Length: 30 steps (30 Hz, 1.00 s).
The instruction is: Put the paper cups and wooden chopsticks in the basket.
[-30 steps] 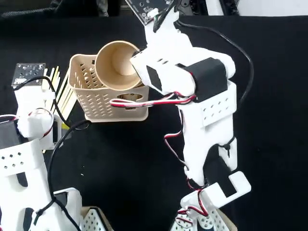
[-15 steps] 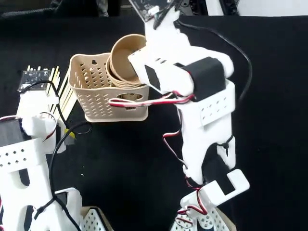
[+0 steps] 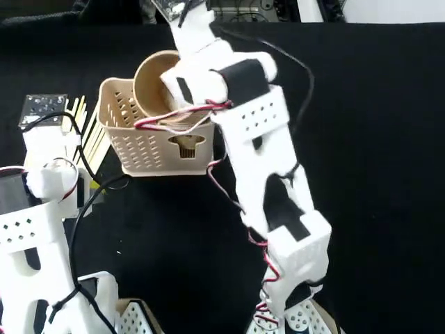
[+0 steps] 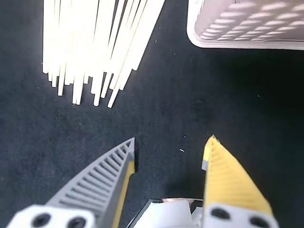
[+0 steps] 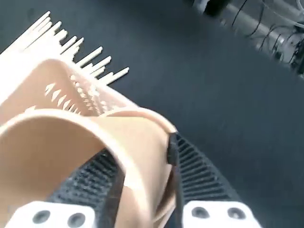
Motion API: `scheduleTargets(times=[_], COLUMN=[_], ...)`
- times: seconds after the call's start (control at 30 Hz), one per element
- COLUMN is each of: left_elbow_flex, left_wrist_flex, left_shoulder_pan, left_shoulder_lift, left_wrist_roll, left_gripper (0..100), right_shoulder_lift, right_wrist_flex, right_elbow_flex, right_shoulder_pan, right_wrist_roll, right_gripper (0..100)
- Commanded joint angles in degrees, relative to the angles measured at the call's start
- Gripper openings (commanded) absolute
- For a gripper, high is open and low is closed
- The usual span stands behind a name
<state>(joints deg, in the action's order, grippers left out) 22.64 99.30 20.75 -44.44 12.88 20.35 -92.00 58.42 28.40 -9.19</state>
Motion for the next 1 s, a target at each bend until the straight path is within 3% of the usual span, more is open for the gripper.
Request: scheduleTargets(times=[0.0, 0.17, 0.33, 0.53, 0.7, 0.97], left_elbow_flex=[-2.7, -5.1, -10.3, -25.8, -42.5, -64.9], left_wrist_flex=[-0.3, -0.5, 1.5, 1.5, 1.5, 1.5], left_shoulder_pan=[0.4, 0.7, 7.9, 20.3, 20.4, 17.1], left_shoulder_lift=[-0.7, -0.1, 5.2, 29.7, 50.5, 76.9], left_wrist_roll=[0.0, 0.1, 3.3, 8.0, 12.1, 10.7], left_gripper=[23, 23, 24, 24, 24, 24], right_shoulder_lift=[-0.8, -1.1, -7.2, -11.4, -11.7, -11.9], right_wrist_flex=[-1.2, -8.9, -8.8, -9.0, -9.1, -9.1], right_elbow_flex=[10.0, 18.3, 20.0, 20.0, 20.0, 14.8], right_shoulder_pan=[1.0, 0.4, 2.3, -0.8, -4.9, -7.3], right_wrist_roll=[0.1, -0.1, -8.0, -9.7, -9.5, -9.6], right_gripper=[9.4, 9.5, 9.4, 9.3, 9.3, 9.3])
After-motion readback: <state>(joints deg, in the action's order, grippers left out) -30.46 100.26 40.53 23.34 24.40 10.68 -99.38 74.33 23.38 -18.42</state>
